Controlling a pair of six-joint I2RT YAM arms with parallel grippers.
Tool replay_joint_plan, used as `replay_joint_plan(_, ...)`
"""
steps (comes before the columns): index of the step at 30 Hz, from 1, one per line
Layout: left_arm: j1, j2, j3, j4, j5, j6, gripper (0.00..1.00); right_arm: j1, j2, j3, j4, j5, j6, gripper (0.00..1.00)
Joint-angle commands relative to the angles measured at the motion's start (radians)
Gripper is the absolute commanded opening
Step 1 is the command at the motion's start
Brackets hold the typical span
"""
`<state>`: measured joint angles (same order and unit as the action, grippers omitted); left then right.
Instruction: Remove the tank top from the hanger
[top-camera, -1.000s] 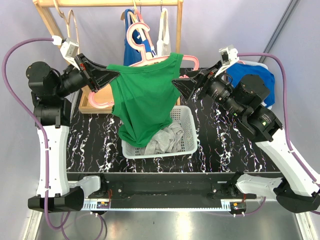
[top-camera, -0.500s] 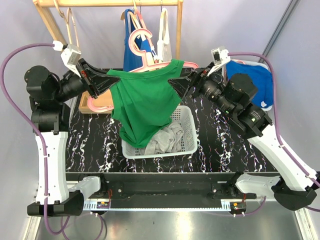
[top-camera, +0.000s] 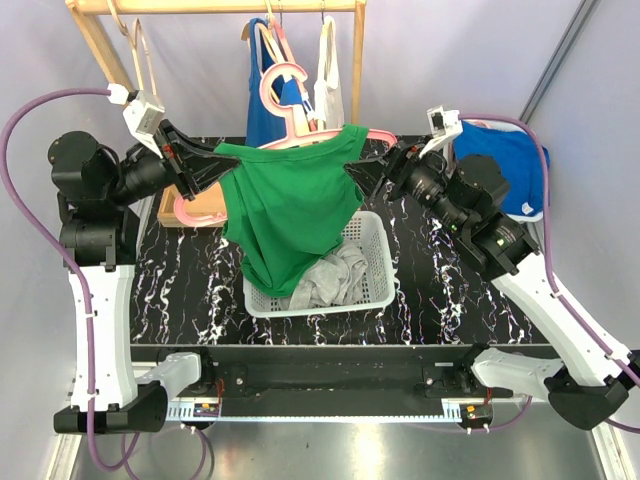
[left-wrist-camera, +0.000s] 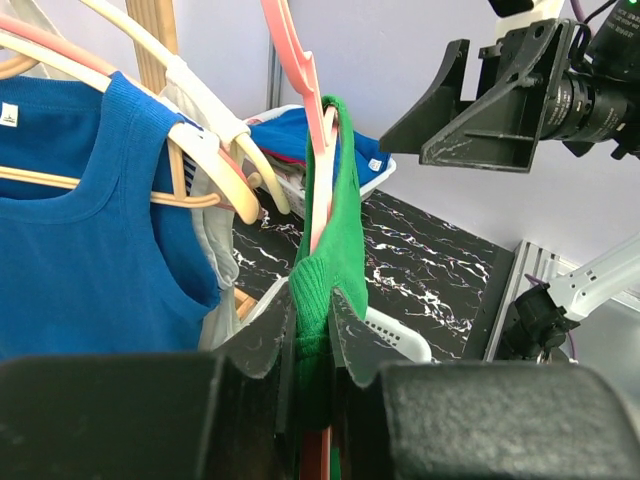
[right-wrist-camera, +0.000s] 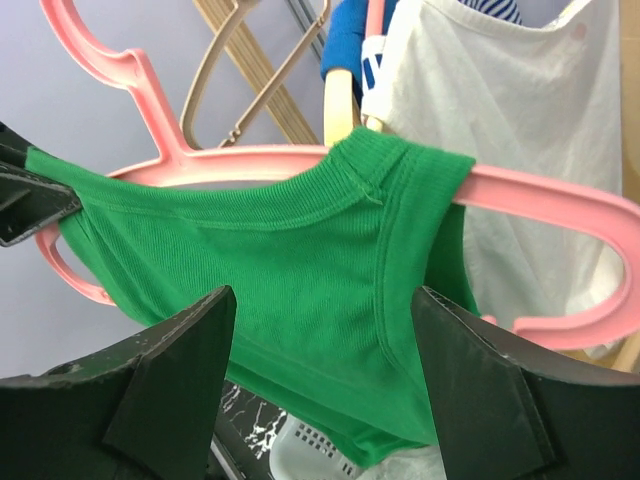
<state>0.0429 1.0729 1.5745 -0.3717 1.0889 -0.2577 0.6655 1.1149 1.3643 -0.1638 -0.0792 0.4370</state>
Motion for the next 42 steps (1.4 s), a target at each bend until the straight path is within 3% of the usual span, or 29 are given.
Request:
replay_joint_plan(1, -0.014, -0.025, 0.032, 0.056, -0.036, 0.005, 0.0, -0.023, 0.028, 0.041, 0.101, -0.059, 0.032, 0.8)
replay_joint_plan(18, -0.038, -0.005, 0.055, 0.05, -0.047, 0.005, 0.0, -0.049, 0.06, 0.016, 0.195, -0.1, 0.082, 0.79)
replay_joint_plan(32, -0.038, 0.005, 0.088, 0.033, -0.032, 0.002, 0.0, -0.113, 0.04, -0.041, 0.207, -0.137, 0.106, 0.85)
replay_joint_plan(42, -0.037, 0.01, 0.081, 0.033, -0.03, 0.002, 0.0, -0.113, 0.066, -0.054, 0.253, -0.166, 0.143, 0.8)
